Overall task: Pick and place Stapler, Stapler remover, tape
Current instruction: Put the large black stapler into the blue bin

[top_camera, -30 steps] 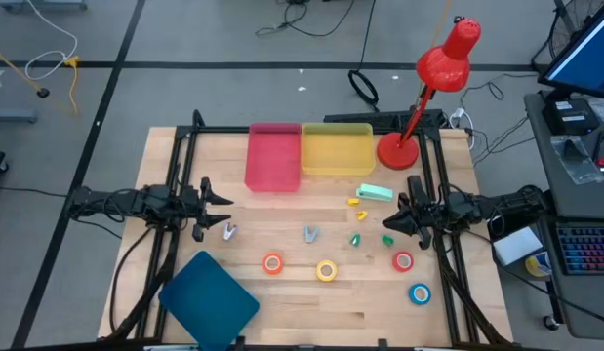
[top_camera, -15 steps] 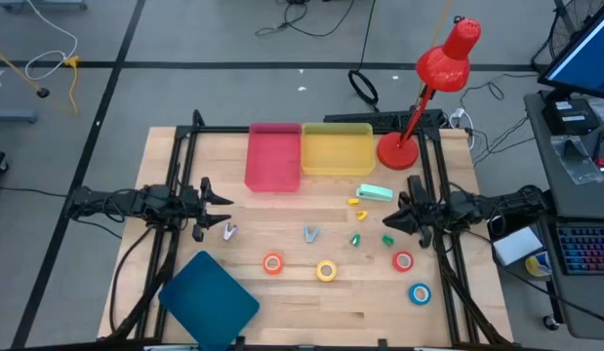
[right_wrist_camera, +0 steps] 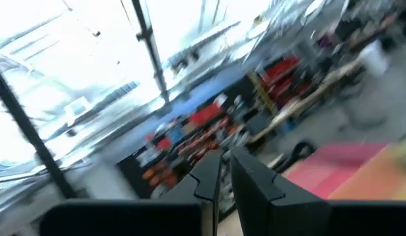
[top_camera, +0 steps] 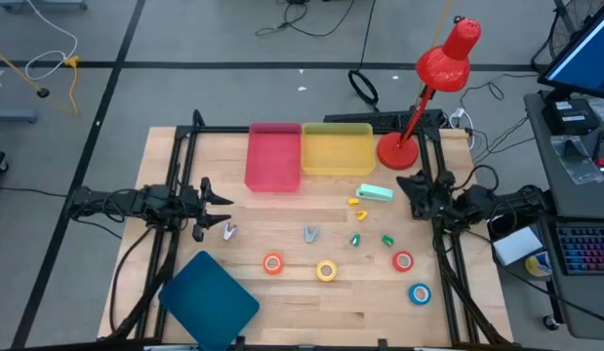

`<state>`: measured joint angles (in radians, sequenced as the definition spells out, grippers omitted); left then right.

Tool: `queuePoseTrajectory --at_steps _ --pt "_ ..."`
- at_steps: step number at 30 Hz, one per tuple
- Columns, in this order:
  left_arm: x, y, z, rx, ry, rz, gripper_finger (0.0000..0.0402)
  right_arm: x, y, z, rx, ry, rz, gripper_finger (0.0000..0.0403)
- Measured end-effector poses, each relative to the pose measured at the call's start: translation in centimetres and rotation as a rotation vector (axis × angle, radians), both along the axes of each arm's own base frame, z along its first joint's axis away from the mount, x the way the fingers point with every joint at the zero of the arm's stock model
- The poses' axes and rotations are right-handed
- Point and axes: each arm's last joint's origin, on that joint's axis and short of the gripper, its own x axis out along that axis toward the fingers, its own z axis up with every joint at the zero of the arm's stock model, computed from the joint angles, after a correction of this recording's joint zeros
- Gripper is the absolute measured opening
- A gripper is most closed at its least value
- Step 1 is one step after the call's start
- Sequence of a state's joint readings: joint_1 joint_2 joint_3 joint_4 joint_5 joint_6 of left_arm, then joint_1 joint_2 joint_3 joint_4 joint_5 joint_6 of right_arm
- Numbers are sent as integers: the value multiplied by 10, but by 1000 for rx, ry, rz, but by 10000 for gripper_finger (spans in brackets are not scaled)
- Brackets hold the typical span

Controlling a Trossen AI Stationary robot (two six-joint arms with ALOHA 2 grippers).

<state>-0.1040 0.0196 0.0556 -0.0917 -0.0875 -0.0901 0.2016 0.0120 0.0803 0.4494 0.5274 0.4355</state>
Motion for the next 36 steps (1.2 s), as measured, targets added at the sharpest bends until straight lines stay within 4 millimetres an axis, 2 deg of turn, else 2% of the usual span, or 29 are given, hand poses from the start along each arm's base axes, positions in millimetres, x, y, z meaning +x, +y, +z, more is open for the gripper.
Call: queuePoseTrajectory --at_steps 8,13,17,23,27,31,36 --pt "0 0 0 0 0 0 198 -3 -1 12 -80 -90 -55 29" --pt "0 0 0 0 -3 3 198 4 -1 25 -146 1 -132 29" --pt "0 0 1 6 -15 13 198 12 -1 49 -206 214 -236 29" --pt "0 1 2 14 -26 32 198 20 -4 89 -247 647 -385 29" --pt "0 1 3 15 -34 36 198 24 -4 104 -257 871 -438 29" --pt "0 1 3 15 -34 37 198 27 -9 105 -193 1041 -462 29" --pt "0 1 3 14 -36 37 198 25 -19 84 53 1284 -429 29"
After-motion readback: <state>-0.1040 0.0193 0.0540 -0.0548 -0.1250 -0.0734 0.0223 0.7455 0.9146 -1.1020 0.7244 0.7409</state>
